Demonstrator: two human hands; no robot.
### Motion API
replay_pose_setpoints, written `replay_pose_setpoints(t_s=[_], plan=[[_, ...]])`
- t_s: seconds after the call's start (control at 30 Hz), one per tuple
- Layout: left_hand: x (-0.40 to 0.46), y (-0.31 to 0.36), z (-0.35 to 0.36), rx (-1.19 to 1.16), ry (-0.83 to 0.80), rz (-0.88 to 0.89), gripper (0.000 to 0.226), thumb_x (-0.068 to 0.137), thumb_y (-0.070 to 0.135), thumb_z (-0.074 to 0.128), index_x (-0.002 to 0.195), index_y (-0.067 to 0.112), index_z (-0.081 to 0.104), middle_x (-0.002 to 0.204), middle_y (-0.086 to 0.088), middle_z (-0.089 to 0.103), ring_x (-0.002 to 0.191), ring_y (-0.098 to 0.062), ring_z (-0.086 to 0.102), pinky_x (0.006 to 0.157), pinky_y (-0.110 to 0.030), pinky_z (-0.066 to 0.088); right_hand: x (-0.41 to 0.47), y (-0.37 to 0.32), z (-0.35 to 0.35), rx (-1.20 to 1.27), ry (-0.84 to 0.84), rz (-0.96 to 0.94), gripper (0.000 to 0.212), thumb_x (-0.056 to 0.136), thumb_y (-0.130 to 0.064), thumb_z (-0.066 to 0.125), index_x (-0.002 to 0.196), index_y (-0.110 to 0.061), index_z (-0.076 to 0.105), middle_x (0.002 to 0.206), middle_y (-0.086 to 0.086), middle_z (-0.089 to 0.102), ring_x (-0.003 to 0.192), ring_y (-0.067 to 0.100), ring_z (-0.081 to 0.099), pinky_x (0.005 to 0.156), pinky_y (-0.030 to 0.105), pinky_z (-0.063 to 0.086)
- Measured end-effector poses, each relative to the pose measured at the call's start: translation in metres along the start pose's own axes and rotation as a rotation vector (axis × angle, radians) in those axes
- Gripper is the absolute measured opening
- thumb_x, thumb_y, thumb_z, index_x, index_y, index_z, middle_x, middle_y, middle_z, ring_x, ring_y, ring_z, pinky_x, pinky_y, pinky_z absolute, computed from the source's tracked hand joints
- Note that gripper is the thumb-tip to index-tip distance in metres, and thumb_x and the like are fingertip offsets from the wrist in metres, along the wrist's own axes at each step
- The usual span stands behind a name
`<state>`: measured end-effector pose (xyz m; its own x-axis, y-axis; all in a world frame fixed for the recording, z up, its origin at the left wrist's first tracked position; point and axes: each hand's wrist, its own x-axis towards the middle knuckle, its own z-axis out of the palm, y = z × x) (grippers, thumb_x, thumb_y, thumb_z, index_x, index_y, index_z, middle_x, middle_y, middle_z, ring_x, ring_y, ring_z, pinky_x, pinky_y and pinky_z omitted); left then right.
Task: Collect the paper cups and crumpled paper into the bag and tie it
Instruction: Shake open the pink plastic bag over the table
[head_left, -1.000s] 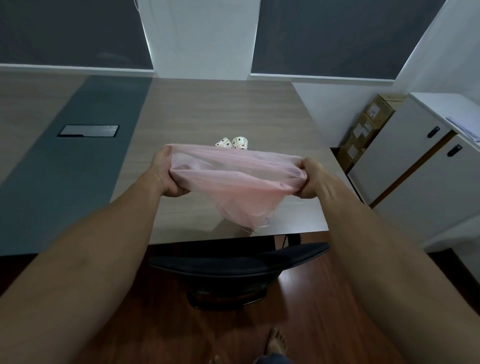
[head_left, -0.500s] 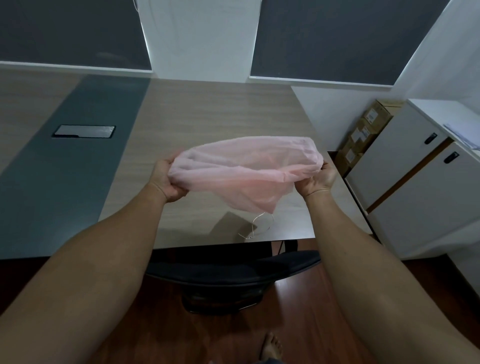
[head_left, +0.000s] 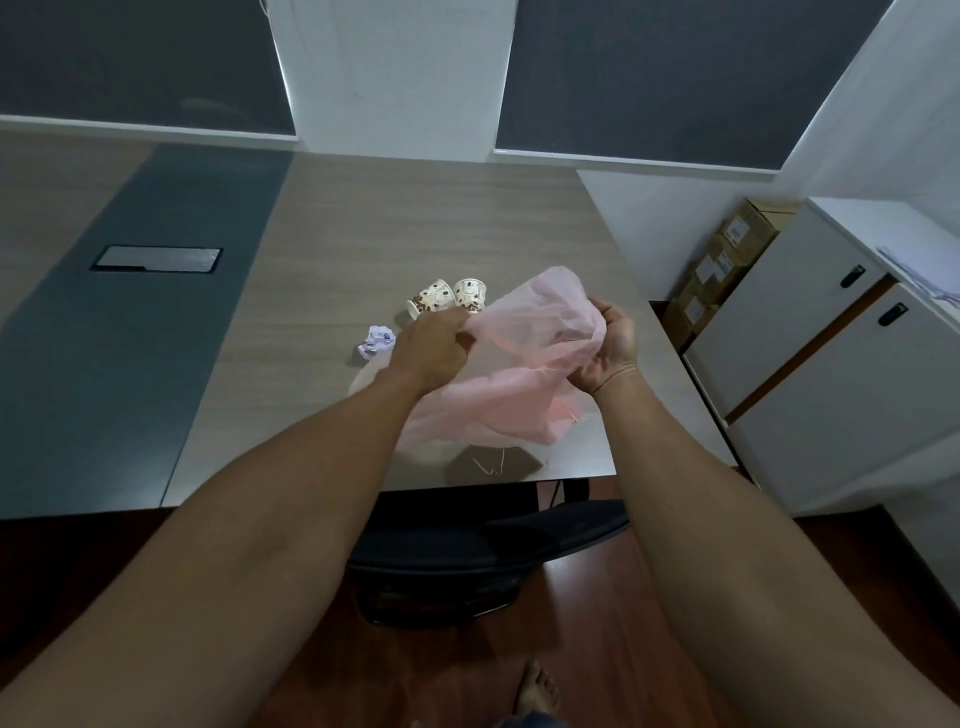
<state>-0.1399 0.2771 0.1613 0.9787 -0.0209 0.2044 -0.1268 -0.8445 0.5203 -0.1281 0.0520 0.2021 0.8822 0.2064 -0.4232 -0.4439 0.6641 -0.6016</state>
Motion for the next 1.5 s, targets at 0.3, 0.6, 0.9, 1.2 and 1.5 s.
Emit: replay_pose_setpoints(t_s=[0.3,0.6,0.9,1.2,1.5], plan=[[0.009,0.01,-0.013,-0.209,0.183,-0.263,0.015,0.094,0.013,0.045,0.088,0.009,0.058,0.101,-0.021,0.067,0.096,-0.044,0.058,0.072,-0.04,0.041,0.002,0.025,0.005,-0.936,0.634,-0.71,0.089,0.082,-0.075,0.057,0.146,-0.016,0.038,0.141,0.01,0.045,0.122,0.028,0.053,0.103,0.04,0.048],[0.014,-0.031,-0.056,-0.228,0.318,-0.433,0.013,0.09,0.018,0.045,0.081,0.012,0.054,0.098,-0.017,0.067,0.089,-0.039,0.062,0.07,-0.038,0.045,0.03,0.088,-0.015,-0.928,0.506,-0.175,0.049,0.086,-0.007,0.07,0.12,-0.015,0.035,0.124,0.019,0.058,0.098,0.032,0.062,0.083,0.049,0.061],[-0.03,-0.09,-0.093,-0.074,0.312,-0.398,0.021,0.096,0.017,0.048,0.113,0.02,0.036,0.112,-0.015,0.055,0.091,-0.039,0.057,0.081,-0.051,0.05,0.022,0.051,-0.014,-1.31,0.369,-0.647,0.031,0.078,0.011,0.031,0.09,-0.015,0.042,0.095,0.005,0.046,0.078,0.021,0.042,0.068,0.032,0.033],[-0.043,-0.09,-0.09,0.119,0.074,-0.197,0.038,0.087,0.023,0.047,0.125,0.029,0.049,0.127,-0.005,0.056,0.098,-0.036,0.059,0.088,-0.05,0.052,0.023,0.053,-0.006,-1.468,0.255,-0.597,0.031,0.09,-0.003,0.051,0.111,-0.008,0.073,0.112,0.003,0.065,0.106,0.028,0.061,0.076,0.024,0.042],[-0.054,-0.101,-0.075,0.257,-0.131,-0.302,0.108,0.072,0.024,0.085,0.151,0.021,0.011,0.152,-0.007,0.015,0.098,-0.046,0.061,0.087,-0.054,0.056,0.008,0.051,-0.025,-1.83,0.185,-0.461,0.092,0.08,0.008,0.065,0.145,-0.039,0.021,0.157,0.006,0.01,0.098,0.045,0.059,0.08,0.053,0.058]])
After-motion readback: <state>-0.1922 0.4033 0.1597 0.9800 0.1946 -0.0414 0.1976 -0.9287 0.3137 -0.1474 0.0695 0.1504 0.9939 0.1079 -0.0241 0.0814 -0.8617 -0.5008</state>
